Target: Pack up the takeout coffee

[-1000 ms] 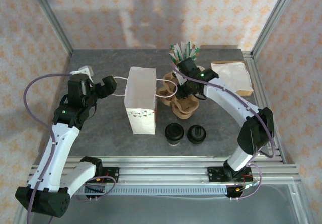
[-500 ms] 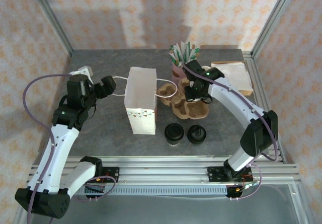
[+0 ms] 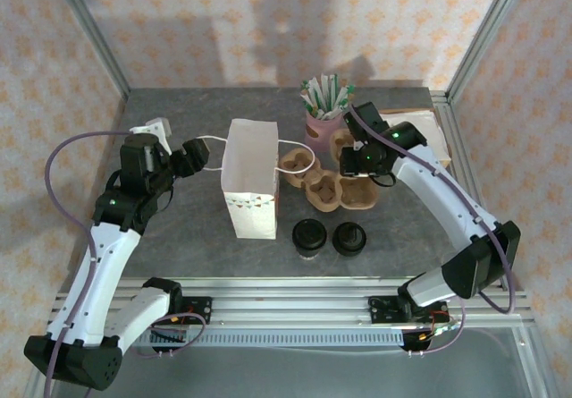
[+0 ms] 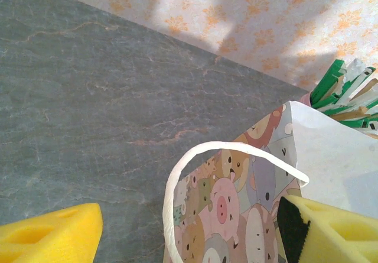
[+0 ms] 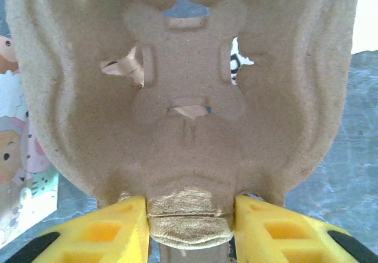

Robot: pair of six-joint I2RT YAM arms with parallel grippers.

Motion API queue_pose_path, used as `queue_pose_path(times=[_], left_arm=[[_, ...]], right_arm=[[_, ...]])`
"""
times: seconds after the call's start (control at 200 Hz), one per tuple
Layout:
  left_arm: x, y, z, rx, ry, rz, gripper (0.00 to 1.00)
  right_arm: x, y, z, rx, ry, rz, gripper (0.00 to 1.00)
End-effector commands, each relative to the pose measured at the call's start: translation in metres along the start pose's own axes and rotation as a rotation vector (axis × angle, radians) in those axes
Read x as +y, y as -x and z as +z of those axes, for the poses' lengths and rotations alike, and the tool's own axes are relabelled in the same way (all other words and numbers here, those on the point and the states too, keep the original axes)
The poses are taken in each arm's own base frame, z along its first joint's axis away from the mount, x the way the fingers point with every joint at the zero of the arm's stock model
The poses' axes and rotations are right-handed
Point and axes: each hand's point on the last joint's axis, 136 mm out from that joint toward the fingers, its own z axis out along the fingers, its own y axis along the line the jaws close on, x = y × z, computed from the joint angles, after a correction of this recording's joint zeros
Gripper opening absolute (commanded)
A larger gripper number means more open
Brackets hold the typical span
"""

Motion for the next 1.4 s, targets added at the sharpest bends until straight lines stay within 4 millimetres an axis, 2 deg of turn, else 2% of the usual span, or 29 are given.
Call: queue_pose_path(times=[0.0, 0.265, 0.445, 0.771, 1.096, 1.396], left_arm=[[-0.003, -0.003, -0.008, 0.003, -0.022, 0.009, 0.79], [-0.014, -0.011, -0.009, 0.054, -0.079, 0.025, 0.79], [-0.03, -0.027, -0.014, 0.147, -0.17, 0.019, 0.78], [-0.058, -0.057, -0.036, 0.253, -0.311, -0.008, 0.78], [-0.072, -0.08, -0.051, 0.302, -0.408, -0.108, 0.64], [-0.092, -0.094, -0.055, 0.323, -0.487, -0.149, 0.62]], right_arm=[[0.008, 0.001, 0.012, 0.006, 0.032, 0.022, 0.39], [-0.009, 0.013, -0.002, -0.086, -0.045, 0.025, 0.39], [-0.019, 0.021, -0.024, -0.137, -0.097, 0.021, 0.39], [-0.023, 0.033, -0.068, -0.207, -0.1, 0.039, 0.39], [-0.004, 0.049, -0.101, -0.246, -0.028, 0.04, 0.39], [0.054, 0.059, -0.129, -0.283, 0.077, -0.038, 0.39]])
